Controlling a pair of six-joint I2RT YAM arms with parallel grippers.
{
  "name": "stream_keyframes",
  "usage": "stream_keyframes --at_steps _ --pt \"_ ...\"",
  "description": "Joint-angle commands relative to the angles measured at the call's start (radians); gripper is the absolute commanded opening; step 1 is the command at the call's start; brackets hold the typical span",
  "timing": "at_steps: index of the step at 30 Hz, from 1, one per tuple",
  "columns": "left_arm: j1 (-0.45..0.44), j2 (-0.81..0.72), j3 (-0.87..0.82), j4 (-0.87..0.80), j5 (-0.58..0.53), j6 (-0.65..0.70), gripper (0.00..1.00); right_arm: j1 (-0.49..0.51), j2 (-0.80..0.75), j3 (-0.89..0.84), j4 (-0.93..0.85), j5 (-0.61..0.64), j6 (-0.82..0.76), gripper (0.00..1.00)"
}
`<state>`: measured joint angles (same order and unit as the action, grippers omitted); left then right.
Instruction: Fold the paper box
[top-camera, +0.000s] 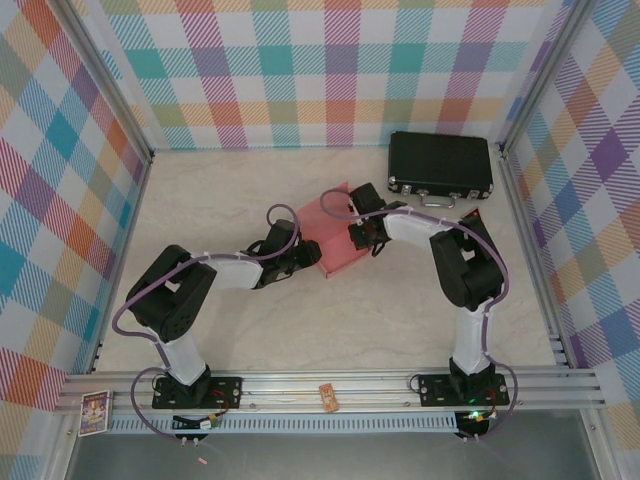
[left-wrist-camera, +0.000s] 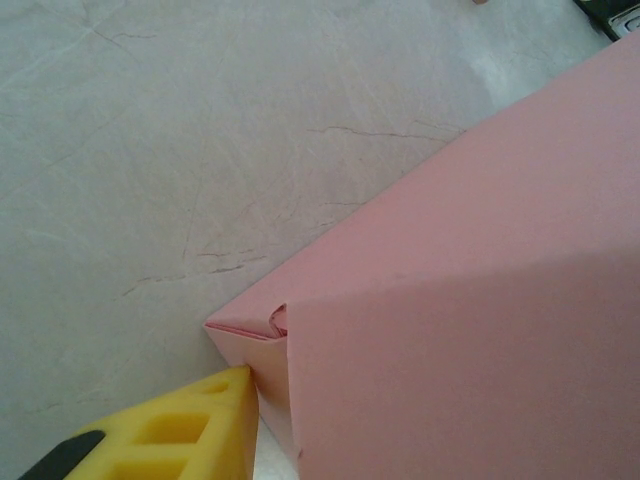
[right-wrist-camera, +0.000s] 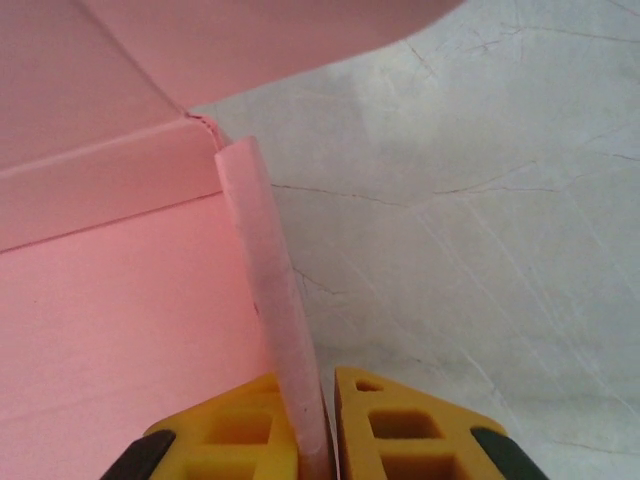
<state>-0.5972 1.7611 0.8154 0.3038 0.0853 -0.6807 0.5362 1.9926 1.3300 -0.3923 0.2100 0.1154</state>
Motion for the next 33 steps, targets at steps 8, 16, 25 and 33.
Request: stream_keyframes --at_steps 8,16,25,33 --pt "-0.007 0.049 0.002 -0.028 0.024 0.024 0.33 0.062 0.077 0.033 -0.095 0.182 -0.001 0.14" --pt "-0.006 0.056 0.007 -0.029 0.031 0.023 0.32 0.071 0.092 0.039 -0.106 0.231 0.012 0.15" --pt "-0.005 0.054 0.004 -0.033 0.041 0.032 0.32 0.043 0.053 0.075 -0.116 0.1 0.051 0.24" --pt "-0.005 0.042 0.0 -0.049 0.036 0.043 0.32 0.013 0.009 0.097 -0.116 0.006 0.076 0.38"
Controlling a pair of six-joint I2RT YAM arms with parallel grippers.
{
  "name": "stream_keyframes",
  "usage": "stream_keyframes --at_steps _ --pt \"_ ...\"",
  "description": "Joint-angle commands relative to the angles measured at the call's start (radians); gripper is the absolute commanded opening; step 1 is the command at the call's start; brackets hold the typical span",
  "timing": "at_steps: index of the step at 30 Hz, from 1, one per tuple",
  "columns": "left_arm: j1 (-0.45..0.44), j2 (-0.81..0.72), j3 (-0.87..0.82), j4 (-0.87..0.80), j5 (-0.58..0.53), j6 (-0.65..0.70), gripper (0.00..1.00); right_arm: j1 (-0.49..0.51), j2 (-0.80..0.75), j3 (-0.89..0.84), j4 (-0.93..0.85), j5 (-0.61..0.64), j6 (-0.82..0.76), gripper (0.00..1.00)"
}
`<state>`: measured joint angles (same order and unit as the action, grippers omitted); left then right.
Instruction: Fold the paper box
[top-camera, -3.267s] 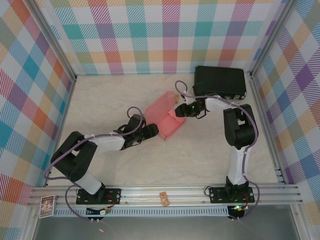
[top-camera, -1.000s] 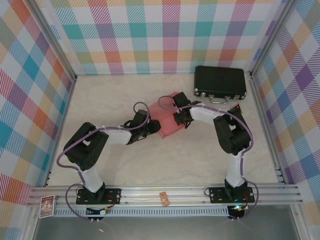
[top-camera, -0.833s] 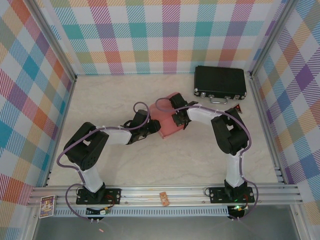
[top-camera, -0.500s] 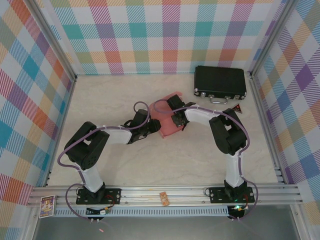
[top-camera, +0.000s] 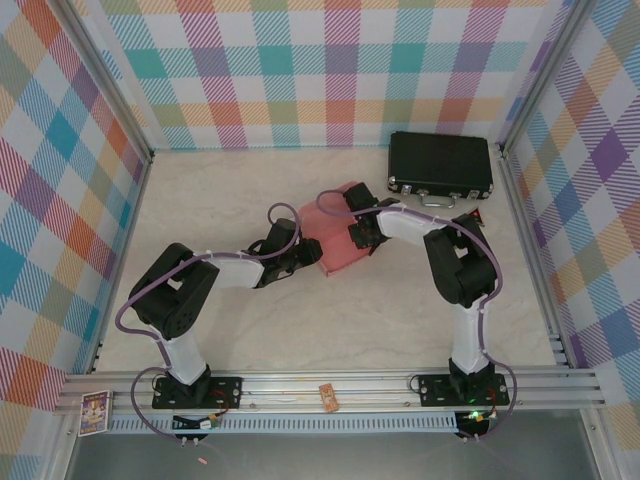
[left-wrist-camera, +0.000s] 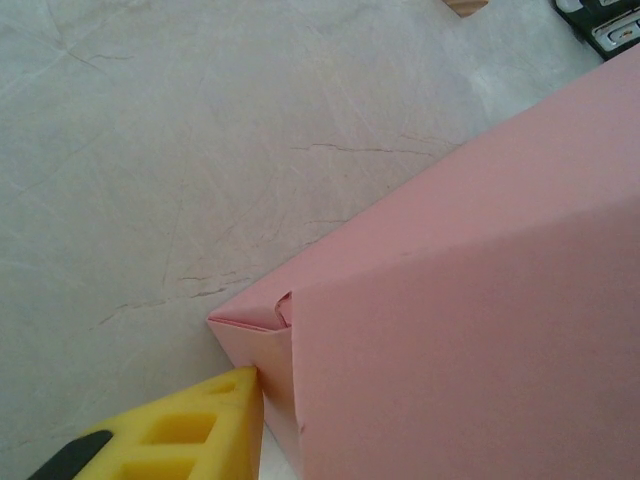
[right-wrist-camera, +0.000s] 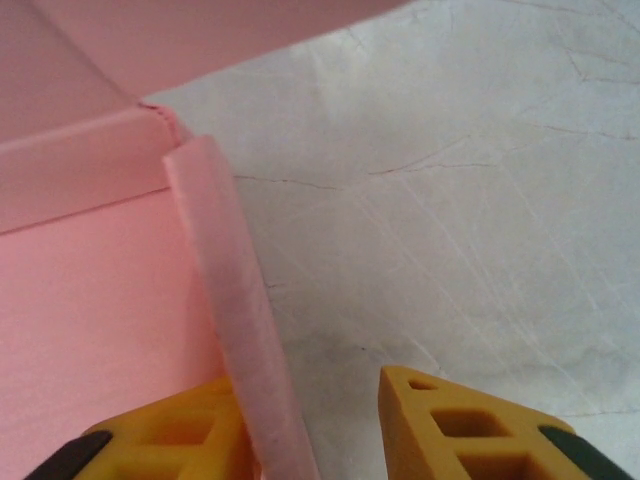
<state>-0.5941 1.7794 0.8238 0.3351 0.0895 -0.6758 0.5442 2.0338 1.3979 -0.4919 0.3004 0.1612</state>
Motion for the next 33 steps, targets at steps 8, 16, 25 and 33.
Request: stream_keyframes --at_steps 8,16,25,33 --pt "-0.007 0.022 -0.006 -0.082 0.036 0.041 0.33 0.0 -0.065 0.033 -0.01 -0.086 0.054 0.45" --pt "-0.008 0.008 -0.008 -0.09 0.041 0.052 0.33 -0.021 -0.112 0.011 0.016 -0.1 0.093 0.45" --pt "-0.007 -0.008 -0.005 -0.106 0.033 0.072 0.37 -0.047 -0.115 -0.001 0.013 -0.13 0.073 0.43" --pt "-0.007 -0.013 -0.002 -0.11 0.045 0.08 0.39 -0.049 -0.119 -0.022 0.034 -0.151 0.05 0.42"
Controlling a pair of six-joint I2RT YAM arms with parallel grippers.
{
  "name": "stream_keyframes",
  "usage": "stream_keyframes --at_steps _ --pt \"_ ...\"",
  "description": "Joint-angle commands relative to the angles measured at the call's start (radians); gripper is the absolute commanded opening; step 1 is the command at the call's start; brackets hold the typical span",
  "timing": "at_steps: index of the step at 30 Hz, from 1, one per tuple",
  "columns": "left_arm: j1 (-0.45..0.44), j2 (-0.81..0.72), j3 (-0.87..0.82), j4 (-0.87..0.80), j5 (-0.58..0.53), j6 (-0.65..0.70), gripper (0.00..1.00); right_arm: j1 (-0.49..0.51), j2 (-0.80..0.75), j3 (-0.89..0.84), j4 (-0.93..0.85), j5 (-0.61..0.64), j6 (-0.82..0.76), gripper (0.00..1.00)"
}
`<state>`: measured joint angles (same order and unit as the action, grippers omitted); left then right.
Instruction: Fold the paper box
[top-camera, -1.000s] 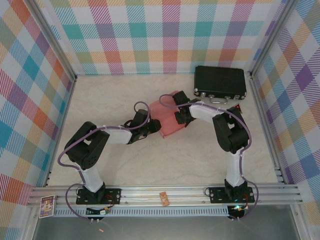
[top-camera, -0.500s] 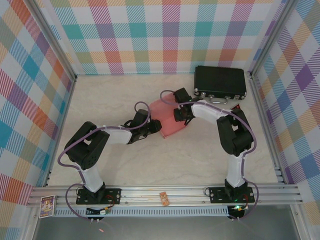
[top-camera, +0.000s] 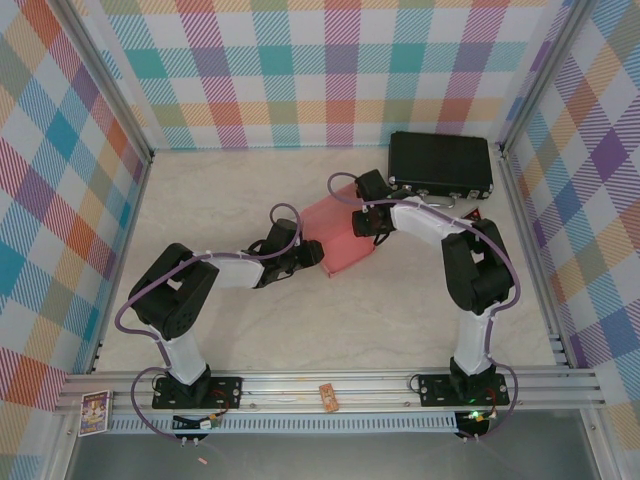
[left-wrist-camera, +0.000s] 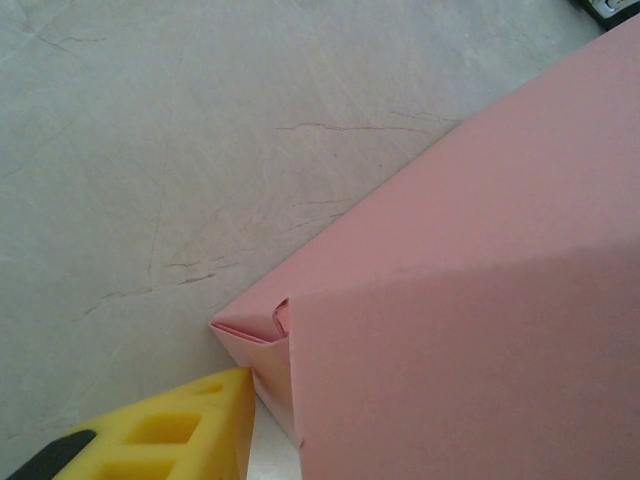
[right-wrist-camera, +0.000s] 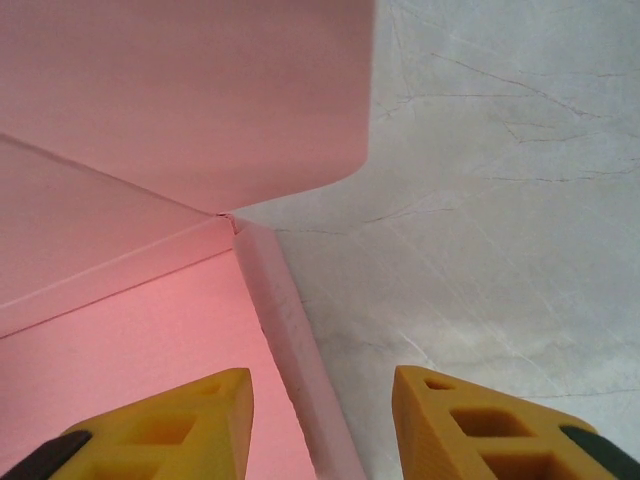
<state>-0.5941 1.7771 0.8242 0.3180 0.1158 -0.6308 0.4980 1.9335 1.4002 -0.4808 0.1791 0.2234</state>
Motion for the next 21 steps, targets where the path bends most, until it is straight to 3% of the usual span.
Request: stream_keyframes --at_steps 1,13,17,21 --pt "-0.007 -0.016 -0.002 -0.092 0.023 0.036 0.41 -0.005 -0.032 -0.036 0.033 -0.045 -0.011 0.42" --pt "-0.007 -0.214 -0.02 -0.112 0.131 0.165 0.77 -0.078 -0.234 -0.179 0.079 -0.206 0.048 0.45" --pt "-0.004 -0.345 -0.029 -0.176 0.129 0.225 0.79 -0.11 -0.299 -0.247 0.078 -0.218 0.072 0.44" --pt "0.017 -0.495 -0.028 -0.254 0.047 0.26 0.8 -0.12 -0.369 -0.323 0.043 -0.157 0.097 0.41"
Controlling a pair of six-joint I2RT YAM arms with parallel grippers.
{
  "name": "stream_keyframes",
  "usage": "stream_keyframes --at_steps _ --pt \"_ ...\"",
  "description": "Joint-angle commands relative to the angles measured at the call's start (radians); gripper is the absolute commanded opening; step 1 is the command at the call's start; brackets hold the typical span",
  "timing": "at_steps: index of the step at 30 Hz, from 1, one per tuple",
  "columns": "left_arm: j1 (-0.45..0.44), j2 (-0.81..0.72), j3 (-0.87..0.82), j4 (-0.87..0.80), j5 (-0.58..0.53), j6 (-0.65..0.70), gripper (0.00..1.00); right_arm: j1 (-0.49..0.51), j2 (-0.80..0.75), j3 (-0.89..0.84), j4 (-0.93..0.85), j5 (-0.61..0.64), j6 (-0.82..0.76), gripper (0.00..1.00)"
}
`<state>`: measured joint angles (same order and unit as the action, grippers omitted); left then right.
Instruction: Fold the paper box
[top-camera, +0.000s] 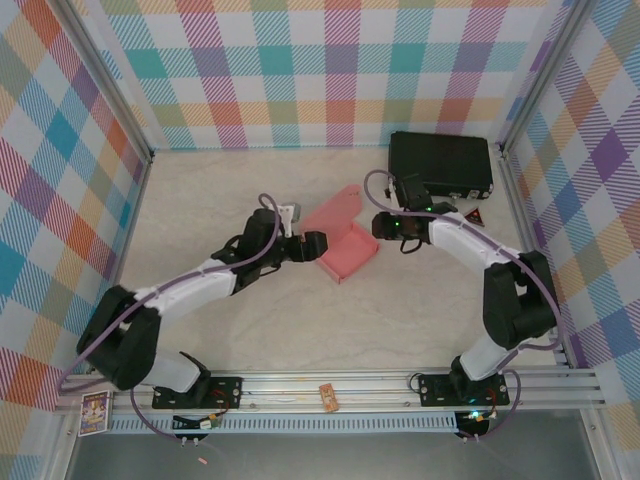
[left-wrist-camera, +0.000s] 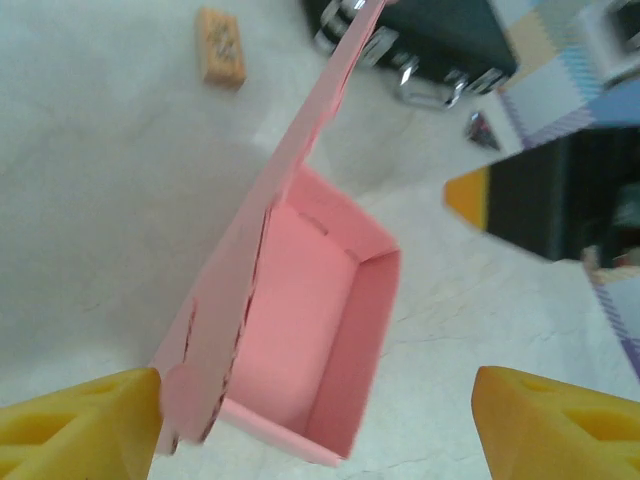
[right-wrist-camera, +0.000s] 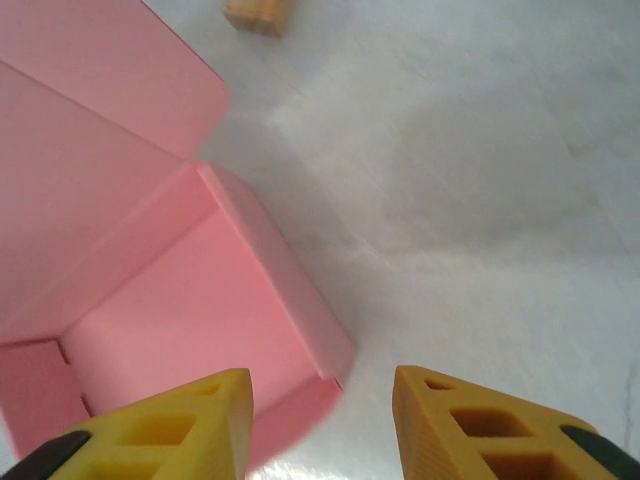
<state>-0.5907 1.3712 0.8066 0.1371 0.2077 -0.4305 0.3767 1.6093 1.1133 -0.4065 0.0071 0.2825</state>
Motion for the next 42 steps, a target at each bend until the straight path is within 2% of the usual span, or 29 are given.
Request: stream_keyframes --at_steps 1,6,12,18,20,22,24,27,31,34,37,39,42 --pt "0.025 -0.119 -0.008 -0.09 -0.065 0.061 0.81 0.001 -0.057 -0.056 -0.046 0.032 0.048 0.38" --pt "0.078 -0.178 0.005 -0.136 -0.137 0.066 0.84 0.002 -0.088 -0.171 -0.007 -0.008 0.097 0.32" --pt "0.145 -0.058 0.075 -0.177 -0.153 0.001 0.84 0.015 -0.047 -0.262 0.126 -0.094 0.204 0.29" --pt "0.172 0.071 0.162 -0.182 -0.107 0.012 0.84 0.055 0.018 -0.255 0.206 -0.096 0.297 0.28" --pt "0.184 0.122 0.196 -0.189 -0.135 0.011 0.84 0.067 0.026 -0.254 0.22 -0.071 0.326 0.28" --pt "0.209 0.195 0.235 -0.196 -0.151 -0.012 0.81 0.076 0.027 -0.258 0.229 -0.043 0.358 0.28" --pt "0.24 0.28 0.279 -0.202 -0.122 -0.046 0.74 0.078 0.032 -0.263 0.236 -0.031 0.384 0.28" --pt "0.272 0.369 0.316 -0.144 -0.024 -0.101 0.67 0.083 0.033 -0.277 0.265 -0.032 0.412 0.28" --pt "0.273 0.356 0.301 -0.049 0.031 -0.103 0.67 0.089 0.044 -0.29 0.31 -0.051 0.44 0.28" --pt "0.273 0.326 0.304 -0.052 0.057 -0.063 0.69 0.096 0.044 -0.284 0.322 -0.057 0.447 0.29" --pt "0.273 0.283 0.319 -0.105 0.063 -0.017 0.7 0.105 -0.011 -0.293 0.294 0.002 0.435 0.29" --pt "0.273 0.243 0.311 -0.135 0.031 0.007 0.7 0.108 -0.069 -0.304 0.259 0.05 0.422 0.29" --pt "0.273 0.171 0.277 -0.178 -0.084 0.019 0.7 0.107 -0.149 -0.306 0.187 0.123 0.386 0.31"
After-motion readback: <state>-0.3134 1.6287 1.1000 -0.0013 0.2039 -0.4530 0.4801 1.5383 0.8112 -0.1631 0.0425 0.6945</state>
